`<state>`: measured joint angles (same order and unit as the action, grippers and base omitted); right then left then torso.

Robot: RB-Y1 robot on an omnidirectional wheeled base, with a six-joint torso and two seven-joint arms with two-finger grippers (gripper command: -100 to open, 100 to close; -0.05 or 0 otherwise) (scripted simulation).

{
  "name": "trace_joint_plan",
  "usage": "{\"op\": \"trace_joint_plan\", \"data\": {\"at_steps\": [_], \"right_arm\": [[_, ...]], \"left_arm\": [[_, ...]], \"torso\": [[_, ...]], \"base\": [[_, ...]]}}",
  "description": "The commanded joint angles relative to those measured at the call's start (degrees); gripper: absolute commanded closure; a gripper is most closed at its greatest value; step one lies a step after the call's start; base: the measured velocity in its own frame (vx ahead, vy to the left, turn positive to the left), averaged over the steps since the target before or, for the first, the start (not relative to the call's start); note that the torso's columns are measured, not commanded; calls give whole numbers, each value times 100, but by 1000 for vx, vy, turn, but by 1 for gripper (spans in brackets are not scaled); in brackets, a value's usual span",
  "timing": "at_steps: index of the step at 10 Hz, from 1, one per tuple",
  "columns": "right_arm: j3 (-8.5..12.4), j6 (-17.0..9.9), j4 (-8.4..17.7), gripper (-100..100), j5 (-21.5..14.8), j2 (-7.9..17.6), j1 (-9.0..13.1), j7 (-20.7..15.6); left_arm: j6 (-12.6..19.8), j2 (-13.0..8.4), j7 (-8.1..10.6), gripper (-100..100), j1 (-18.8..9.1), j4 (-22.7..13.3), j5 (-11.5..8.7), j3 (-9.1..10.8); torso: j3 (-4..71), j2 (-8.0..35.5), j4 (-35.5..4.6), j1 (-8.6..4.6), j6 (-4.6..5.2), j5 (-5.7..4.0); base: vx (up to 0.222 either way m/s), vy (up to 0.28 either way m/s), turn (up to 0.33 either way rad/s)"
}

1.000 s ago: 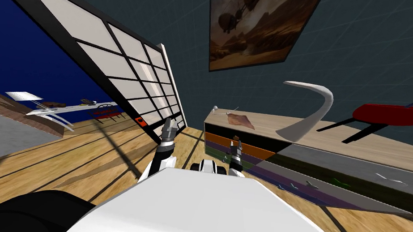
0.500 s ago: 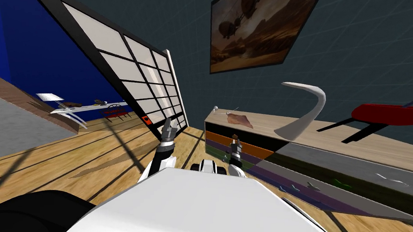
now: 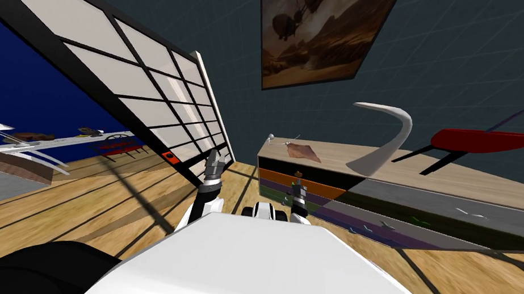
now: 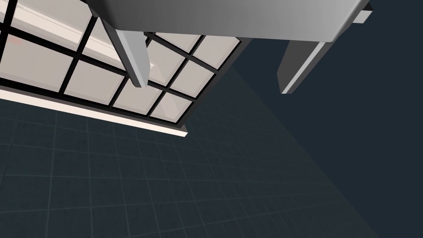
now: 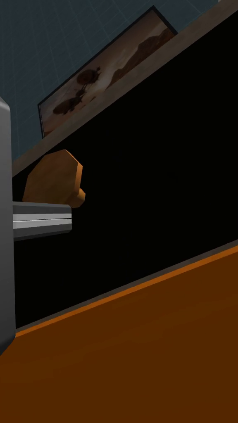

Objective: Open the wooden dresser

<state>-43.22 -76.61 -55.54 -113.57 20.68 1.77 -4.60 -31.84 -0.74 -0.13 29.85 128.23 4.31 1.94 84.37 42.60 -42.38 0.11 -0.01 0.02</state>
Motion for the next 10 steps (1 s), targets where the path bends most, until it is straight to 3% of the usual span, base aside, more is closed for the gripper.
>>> {"op": "trace_joint_plan", "data": {"at_steps": [1, 4, 5, 9, 10], "right_arm": [[110, 112, -153, -100, 82, 124, 26, -165], [389, 323, -180, -100, 276, 272, 284, -480], [335, 286, -258, -100, 240, 244, 200, -474], [736, 509, -3, -100, 603, 186, 649, -792], [669, 476, -62, -100, 544, 198, 576, -744]], "left_arm": [[0, 0, 0, 0, -1, 0, 0, -1], [0, 0, 0, 0, 0, 0, 0, -1], [0, 0, 0, 0, 0, 0, 0, -1], [0, -2, 0, 0, -1, 0, 0, 1], [0, -2, 0, 0, -2, 0, 0, 1]], "torso": [[2, -4, 1, 7, 1, 4], [24, -39, 11, -1, 1, 0], [26, -42, 12, -2, 0, 1], [13, -21, 6, -27, 4, -6], [17, -28, 8, -13, 0, -2]], "base": [[-44, 83, -4], [-48, 122, -54], [-18, 61, -8], [-76, -42, 205], [-39, -27, 53]]}}
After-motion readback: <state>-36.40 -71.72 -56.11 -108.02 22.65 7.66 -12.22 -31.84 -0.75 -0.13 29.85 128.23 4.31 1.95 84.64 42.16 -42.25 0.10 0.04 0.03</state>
